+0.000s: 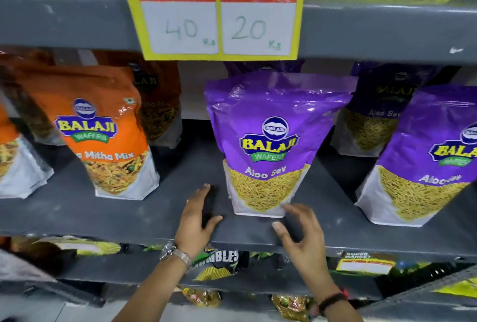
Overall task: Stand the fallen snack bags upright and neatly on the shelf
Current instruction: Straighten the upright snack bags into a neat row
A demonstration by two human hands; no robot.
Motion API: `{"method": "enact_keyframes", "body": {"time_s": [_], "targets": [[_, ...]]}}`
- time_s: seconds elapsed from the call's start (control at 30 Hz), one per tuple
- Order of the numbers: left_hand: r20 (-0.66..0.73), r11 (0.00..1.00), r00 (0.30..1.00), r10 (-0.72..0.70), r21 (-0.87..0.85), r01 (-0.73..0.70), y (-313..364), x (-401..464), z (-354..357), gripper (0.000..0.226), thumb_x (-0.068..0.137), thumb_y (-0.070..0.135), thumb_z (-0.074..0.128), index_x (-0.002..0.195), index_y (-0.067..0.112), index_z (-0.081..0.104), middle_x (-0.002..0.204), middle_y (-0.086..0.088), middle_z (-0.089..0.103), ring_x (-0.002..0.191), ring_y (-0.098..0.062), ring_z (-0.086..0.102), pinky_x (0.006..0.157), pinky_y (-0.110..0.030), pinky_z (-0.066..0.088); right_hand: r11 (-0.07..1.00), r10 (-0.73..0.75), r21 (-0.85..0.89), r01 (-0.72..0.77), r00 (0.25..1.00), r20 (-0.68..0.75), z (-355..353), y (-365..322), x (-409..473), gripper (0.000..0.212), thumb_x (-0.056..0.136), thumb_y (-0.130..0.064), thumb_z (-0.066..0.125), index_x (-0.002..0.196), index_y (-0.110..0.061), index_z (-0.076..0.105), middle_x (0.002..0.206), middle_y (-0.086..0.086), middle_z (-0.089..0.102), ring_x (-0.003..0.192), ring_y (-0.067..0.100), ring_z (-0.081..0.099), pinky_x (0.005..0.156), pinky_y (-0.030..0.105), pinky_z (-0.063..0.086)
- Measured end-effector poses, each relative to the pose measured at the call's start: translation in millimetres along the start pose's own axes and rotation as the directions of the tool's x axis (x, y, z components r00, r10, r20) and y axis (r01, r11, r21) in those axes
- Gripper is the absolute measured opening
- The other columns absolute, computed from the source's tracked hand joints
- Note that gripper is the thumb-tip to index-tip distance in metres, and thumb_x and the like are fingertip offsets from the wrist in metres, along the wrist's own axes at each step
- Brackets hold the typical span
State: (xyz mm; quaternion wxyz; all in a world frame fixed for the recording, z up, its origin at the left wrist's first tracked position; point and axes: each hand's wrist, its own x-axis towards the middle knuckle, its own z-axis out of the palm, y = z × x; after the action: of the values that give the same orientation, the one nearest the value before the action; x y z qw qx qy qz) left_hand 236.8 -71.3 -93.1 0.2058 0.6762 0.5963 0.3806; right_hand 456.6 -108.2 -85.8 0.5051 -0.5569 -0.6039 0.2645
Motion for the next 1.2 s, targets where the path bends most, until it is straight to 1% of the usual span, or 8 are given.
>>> {"method": "enact_keyframes", "body": {"time_s": [0.1, 0.3, 0.43, 0.57, 0.67, 0.83, 1.03, 1.2], "targets": [[-0.09, 0.99, 0.995, 0.051, 0.139, -0.038, -27.4, -6.0, -27.6, 0.07, 0.074, 0.055, 0.045, 0.126, 0.009, 0.044, 0.134, -0.008, 0.05, 0.127, -0.019, 0.038, 0.107, -0.049, 0.034, 0.998, -0.054, -0.015, 0.057, 0.987, 0.153, 33.9, -18.0, -3.3, 0.037, 0.076, -0.058, 0.051, 0.101, -0.032, 0.058, 0.11, -0.023, 0.054, 0.11, -0.009, 0.047, 0.091, 0.001, 0.033], [-0.255, 0.979, 0.967, 0.023, 0.2, 0.029, -89.1, -6.2, -114.1, 0.062, 0.084, 0.059, 0.031, 0.101, 0.004, 0.056, 0.1, -0.024, 0.065, 0.097, -0.024, 0.05, 0.083, -0.034, 0.037, 0.989, -0.022, -0.125, 0.081, 0.908, 0.417, 138.7, -40.2, 20.9, 0.098, 0.063, -0.082, 0.025, 0.134, -0.016, 0.037, 0.139, -0.003, 0.04, 0.129, 0.003, 0.03, 0.103, 0.002, 0.012], [-0.251, 0.984, 0.96, -0.122, 0.099, 0.151, -134.5, 7.6, -170.7, 0.077, 0.071, 0.066, 0.049, 0.109, -0.001, 0.05, 0.109, -0.025, 0.055, 0.104, -0.022, 0.044, 0.085, -0.032, 0.037, 0.981, 0.129, -0.191, -0.035, 0.851, 0.509, 209.3, -62.7, 39.9, 0.104, 0.064, -0.068, 0.056, 0.142, -0.017, 0.01, 0.154, 0.001, 0.016, 0.139, 0.01, 0.012, 0.115, 0.028, 0.011], [0.08, 0.974, 0.971, -0.224, 0.05, 0.221, -165.4, 32.4, -196.4, 0.126, 0.045, 0.071, 0.067, 0.14, 0.009, 0.013, 0.147, 0.001, 0.018, 0.136, -0.017, 0.017, 0.111, -0.041, 0.02, 0.964, 0.133, -0.264, -0.011, 0.884, 0.448, 248.5, -73.9, 49.1, 0.111, 0.051, -0.073, 0.057, 0.141, -0.023, 0.015, 0.15, -0.002, 0.03, 0.137, 0.02, 0.025, 0.117, 0.044, 0.009], [0.211, 0.971, 0.948, -0.238, 0.035, 0.236, -173.7, 47.9, -196.3, 0.118, 0.046, 0.057, 0.073, 0.139, 0.011, 0.017, 0.146, -0.007, 0.032, 0.136, -0.024, 0.025, 0.114, -0.045, 0.016, 0.946, 0.096, -0.324, 0.03, 0.926, 0.366, 260.9, -81.4, 50.0, 0.096, 0.048, -0.076, 0.047, 0.128, -0.024, 0.038, 0.133, 0.0, 0.052, 0.123, 0.021, 0.044, 0.112, 0.045, 0.019], [0.079, 0.967, 0.964, -0.255, 0.021, 0.254, -177.2, 52.0, -187.6, 0.074, 0.06, 0.029, 0.079, 0.122, 0.009, 0.042, 0.126, -0.013, 0.057, 0.12, -0.031, 0.045, 0.094, -0.03, 0.026, 0.921, 0.131, -0.39, 0.006, 0.937, 0.324, 265.3, -77.9, 47.8, 0.09, 0.052, -0.073, 0.048, 0.122, -0.018, 0.044, 0.126, 0.004, 0.057, 0.117, 0.024, 0.048, 0.112, 0.045, 0.023], [0.05, 0.965, 0.964, -0.262, 0.044, 0.259, -173.8, 35.8, -189.1, 0.066, 0.059, 0.022, 0.081, 0.114, 0.008, 0.048, 0.118, -0.012, 0.06, 0.114, -0.032, 0.045, 0.094, -0.04, 0.037, 0.918, 0.135, -0.397, 0.004, 0.937, 0.322, 257.1, -82.5, 34.7, 0.063, 0.069, -0.045, 0.07, 0.118, -0.015, 0.045, 0.124, 0.005, 0.057, 0.118, 0.024, 0.047, 0.112, 0.038, 0.017], [0.083, 0.97, 0.968, -0.235, 0.08, 0.229, -167.9, 31.4, -192.7, 0.071, 0.055, 0.031, 0.081, 0.114, 0.008, 0.05, 0.121, -0.012, 0.061, 0.115, -0.034, 0.047, 0.097, -0.042, 0.036, 0.909, 0.127, -0.416, 0.013, 0.943, 0.309, 254.9, -83.8, 22.9, 0.062, 0.069, -0.046, 0.069, 0.118, -0.017, 0.045, 0.124, 0.003, 0.059, 0.116, 0.024, 0.05, 0.114, 0.039, 0.018]]}}
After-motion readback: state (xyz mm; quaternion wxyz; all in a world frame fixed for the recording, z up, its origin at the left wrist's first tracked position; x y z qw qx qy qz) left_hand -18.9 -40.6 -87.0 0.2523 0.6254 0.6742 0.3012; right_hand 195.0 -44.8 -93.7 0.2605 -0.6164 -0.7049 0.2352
